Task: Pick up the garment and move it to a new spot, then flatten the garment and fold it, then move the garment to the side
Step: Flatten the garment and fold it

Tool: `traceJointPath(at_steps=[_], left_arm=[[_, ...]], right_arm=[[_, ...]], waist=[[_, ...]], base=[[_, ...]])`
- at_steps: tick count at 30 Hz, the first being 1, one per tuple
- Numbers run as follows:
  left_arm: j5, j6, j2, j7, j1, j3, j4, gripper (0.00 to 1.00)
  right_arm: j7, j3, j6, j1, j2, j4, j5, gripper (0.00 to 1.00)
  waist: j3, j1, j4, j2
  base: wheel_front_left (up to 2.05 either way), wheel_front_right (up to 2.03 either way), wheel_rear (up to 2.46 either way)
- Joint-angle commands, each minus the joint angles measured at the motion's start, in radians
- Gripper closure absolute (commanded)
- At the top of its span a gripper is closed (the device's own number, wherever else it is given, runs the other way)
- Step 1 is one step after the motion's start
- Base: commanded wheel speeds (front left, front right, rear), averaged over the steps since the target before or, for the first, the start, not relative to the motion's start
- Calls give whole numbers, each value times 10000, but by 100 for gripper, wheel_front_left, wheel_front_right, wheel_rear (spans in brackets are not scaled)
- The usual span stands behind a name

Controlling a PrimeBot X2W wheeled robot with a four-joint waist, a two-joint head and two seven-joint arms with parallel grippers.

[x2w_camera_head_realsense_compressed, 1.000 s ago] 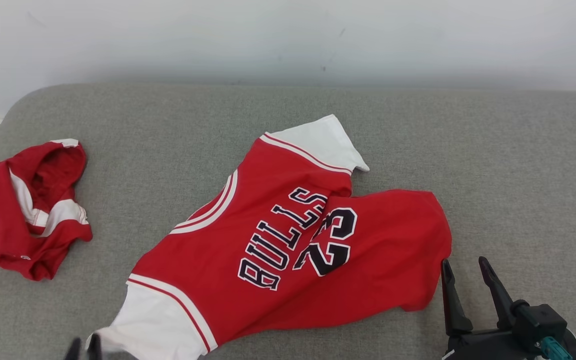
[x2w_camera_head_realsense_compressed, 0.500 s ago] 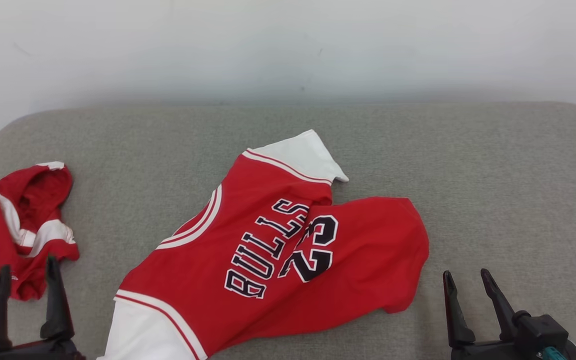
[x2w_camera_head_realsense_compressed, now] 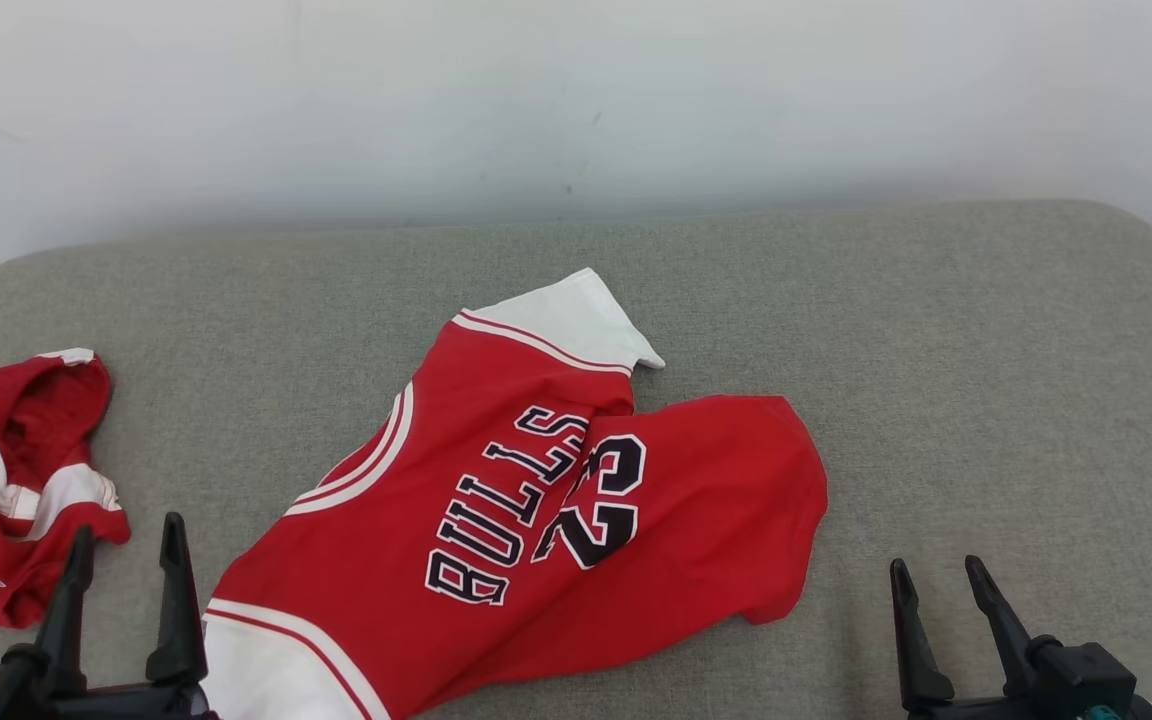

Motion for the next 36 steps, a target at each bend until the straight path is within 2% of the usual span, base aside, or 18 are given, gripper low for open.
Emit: traceJointPath(at_steps=[1, 6, 12, 17, 26, 32, 33, 34, 36], left_arm=[[125, -124, -144, -7, -38, 115, 95, 0], [515, -601, -410, -7, -216, 212, 516, 0], [767, -926, -551, -7, -527, 89, 930, 0], [895, -1028, -685, -7, -641, -31, 1012, 0], [1142, -1116, -884, -7, -933, -439, 1327, 0], [1162, -1103, -940, -7, -1044, -539, 1469, 0], [1156, -1101, -947, -7, -1036, -531, 1482, 0], [1156, -1103, -951, -7, -1030, -521, 1491, 0], [1170, -1106, -957, -7, -1000, -498, 1496, 0]], right_arm=[[-5, 33, -23, -40, -29, 63, 70, 0], [-5, 271, -23, -348, -151, 376, 13, 0], [193, 558, -23, -989, -281, 1121, 4, 0], [343, 658, -23, -1457, -297, 1905, 100, 0], [245, 677, -23, -2230, -152, 4117, 336, 0], [187, 884, -23, -2569, 30, 5540, 775, 0], [183, 997, -21, -2620, 73, 5682, 903, 68], [164, 1120, -6, -2684, 111, 5817, 1062, 100], [107, 1312, 0, -2798, 145, 5930, 1269, 100]], waist=[[13, 0, 23, 0], [66, 0, 173, 0], [200, 0, 452, 0], [295, 0, 743, 0], [419, 0, 1393, 0], [398, 0, 1549, 0], [387, 0, 1546, 0], [371, 0, 1532, 0], [328, 0, 1464, 0]], base=[[0, 0, 0], [0, 0, 0], [0, 0, 0], [0, 0, 0], [0, 0, 0], [0, 0, 0], [0, 0, 0], [0, 0, 0], [0, 0, 0]])
